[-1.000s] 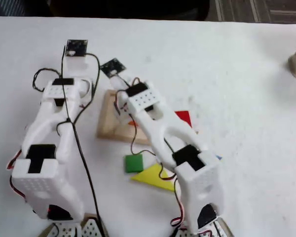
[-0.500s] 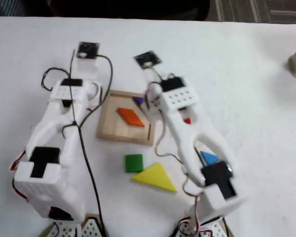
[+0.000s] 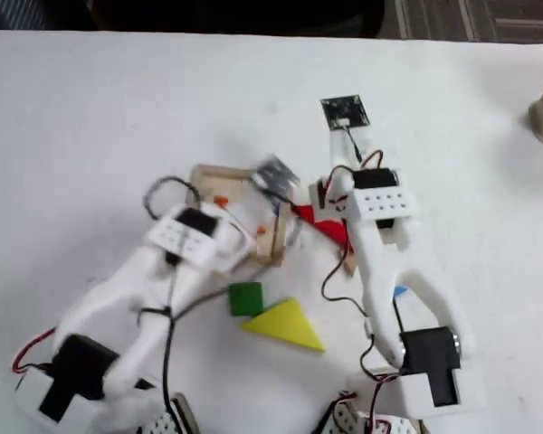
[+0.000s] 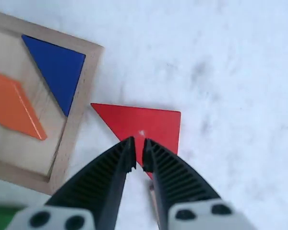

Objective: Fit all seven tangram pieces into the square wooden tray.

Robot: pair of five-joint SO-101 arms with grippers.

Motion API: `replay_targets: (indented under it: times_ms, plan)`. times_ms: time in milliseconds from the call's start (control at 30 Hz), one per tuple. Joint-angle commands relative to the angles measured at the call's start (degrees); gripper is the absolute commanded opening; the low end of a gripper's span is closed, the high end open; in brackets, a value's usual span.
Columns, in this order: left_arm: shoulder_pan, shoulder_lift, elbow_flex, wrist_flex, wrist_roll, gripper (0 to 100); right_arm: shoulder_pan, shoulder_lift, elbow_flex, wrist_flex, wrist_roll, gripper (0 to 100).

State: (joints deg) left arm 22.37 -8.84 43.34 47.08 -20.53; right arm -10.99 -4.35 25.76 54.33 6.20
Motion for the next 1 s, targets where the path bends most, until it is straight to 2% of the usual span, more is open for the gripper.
replay_targets:
  times_ms: [0, 133, 433, 567, 633, 767, 967]
  plan:
    - [5.5, -1.1, -0.6, 0.4, 0.6, 2, 1.0, -0.1, -3.0, -0.7, -0.6, 2.8]
    - [5.8, 4.5, -4.7, 0.4, 3.5, 2, 1.0, 0.0, -3.3, -0.7, -0.6, 2.8]
    - [5.1, 13.0, -13.7, -0.4, 3.7, 2, 0.7, -0.1, -3.3, -0.7, -0.6, 2.8]
    - [3.3, 16.3, -14.9, -5.7, 11.3, 2, 0.7, 0.0, -3.3, -0.7, -0.6, 2.8]
    - [2.6, 17.5, -16.8, -4.7, 14.3, 2, 0.7, 0.0, -3.3, -0.7, -0.6, 2.8]
    - [2.2, 19.2, -19.2, -2.0, 13.6, 2, 0.7, 0.0, -3.3, -0.7, -0.6, 2.8]
    - [0.7, 19.4, -19.3, -5.9, 14.0, 2, 0.7, 0.0, -3.3, -0.7, -0.6, 2.8]
